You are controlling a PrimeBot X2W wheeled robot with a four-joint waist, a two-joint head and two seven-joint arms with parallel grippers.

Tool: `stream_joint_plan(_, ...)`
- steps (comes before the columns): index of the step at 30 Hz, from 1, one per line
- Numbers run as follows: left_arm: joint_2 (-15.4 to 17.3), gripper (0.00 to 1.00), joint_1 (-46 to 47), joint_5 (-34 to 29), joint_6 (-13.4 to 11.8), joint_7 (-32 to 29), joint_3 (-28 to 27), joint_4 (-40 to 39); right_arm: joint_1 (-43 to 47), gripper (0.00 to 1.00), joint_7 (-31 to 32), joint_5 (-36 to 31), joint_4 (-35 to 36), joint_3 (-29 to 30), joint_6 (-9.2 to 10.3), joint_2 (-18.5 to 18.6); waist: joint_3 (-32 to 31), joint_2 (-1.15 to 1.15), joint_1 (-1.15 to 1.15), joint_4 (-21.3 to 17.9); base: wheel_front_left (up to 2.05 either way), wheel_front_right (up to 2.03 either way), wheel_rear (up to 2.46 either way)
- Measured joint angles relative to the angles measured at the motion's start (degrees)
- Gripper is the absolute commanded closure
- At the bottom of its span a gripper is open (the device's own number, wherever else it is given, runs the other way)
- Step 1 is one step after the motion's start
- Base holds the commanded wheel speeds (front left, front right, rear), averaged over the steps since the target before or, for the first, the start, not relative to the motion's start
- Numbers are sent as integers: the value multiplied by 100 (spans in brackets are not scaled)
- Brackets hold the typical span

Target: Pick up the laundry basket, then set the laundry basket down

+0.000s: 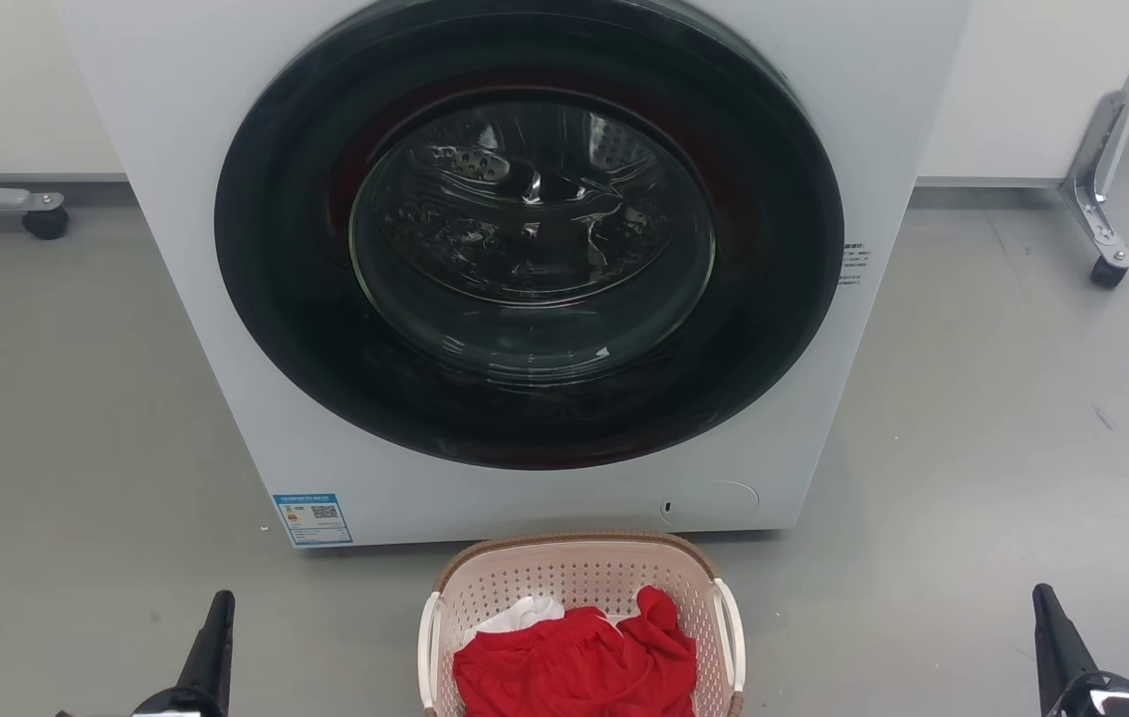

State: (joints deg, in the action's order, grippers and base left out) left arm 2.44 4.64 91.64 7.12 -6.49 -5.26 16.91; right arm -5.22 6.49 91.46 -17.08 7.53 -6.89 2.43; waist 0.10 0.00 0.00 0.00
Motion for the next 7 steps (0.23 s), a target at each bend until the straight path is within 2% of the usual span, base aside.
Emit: stream_joint_plan(7, 0, 100, 0, 1, 0, 0, 0, 0, 0, 100, 0, 0, 0, 0, 0, 0, 0, 0, 0, 0, 0, 0, 0)
